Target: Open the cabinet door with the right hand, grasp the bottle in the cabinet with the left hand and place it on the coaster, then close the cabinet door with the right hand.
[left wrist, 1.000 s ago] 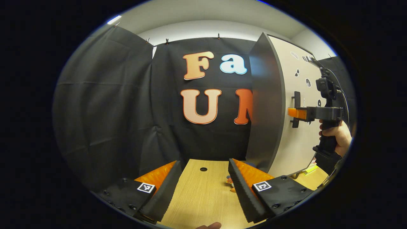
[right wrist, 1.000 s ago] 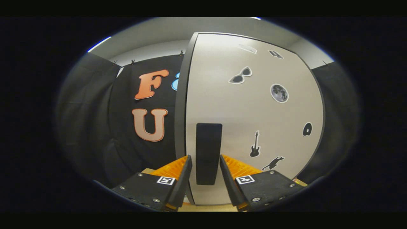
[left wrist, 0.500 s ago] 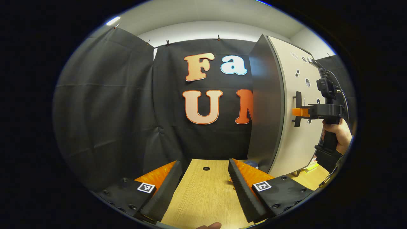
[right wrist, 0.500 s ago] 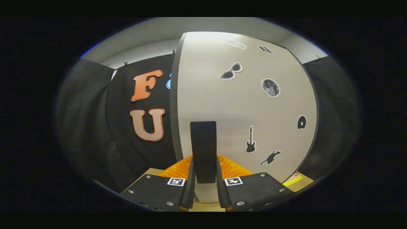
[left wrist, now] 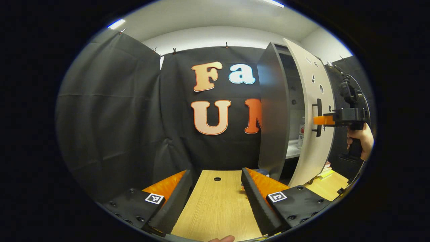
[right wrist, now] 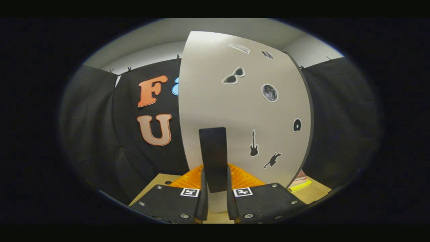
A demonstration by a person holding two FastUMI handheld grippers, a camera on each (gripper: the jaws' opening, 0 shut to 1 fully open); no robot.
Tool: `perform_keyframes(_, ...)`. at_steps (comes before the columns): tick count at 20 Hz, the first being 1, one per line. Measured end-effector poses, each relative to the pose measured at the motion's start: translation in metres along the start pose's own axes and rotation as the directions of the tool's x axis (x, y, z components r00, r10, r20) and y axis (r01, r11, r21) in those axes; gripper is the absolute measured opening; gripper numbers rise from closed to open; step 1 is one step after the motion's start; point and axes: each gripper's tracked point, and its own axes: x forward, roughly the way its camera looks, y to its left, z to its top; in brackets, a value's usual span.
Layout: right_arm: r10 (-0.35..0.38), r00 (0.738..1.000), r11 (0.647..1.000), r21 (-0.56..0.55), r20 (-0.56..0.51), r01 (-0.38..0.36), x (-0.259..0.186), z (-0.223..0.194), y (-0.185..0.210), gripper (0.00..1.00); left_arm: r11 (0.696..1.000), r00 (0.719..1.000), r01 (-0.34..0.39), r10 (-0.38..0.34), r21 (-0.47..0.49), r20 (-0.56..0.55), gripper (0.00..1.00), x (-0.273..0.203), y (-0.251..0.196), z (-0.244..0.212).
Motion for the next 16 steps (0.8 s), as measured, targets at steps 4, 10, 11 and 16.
perform_keyframes(4,-0.032,0.999,0.999,0.004,0.003,0.032,-0.01,-0.001,-0.008,0.24,0.999,0.999,0.033,-0.033,0.0,-0.005,0.96,-0.013,-0.007,-0.001)
perform_keyframes(10,-0.058,0.998,0.998,-0.008,0.01,0.058,-0.02,-0.001,-0.02,0.21,0.998,0.998,0.058,-0.058,-0.035,-0.005,0.96,-0.037,-0.027,-0.009)
perform_keyframes(11,-0.059,0.998,0.998,-0.004,0.015,0.059,-0.021,0.0,-0.021,0.21,0.997,0.998,0.064,-0.064,-0.03,-0.004,0.97,-0.038,-0.032,-0.009)
perform_keyframes(16,-0.092,0.996,0.996,0.004,0.013,0.092,-0.03,-0.001,-0.034,0.2,0.993,0.993,0.114,-0.114,-0.011,-0.018,0.97,-0.038,-0.065,-0.012)
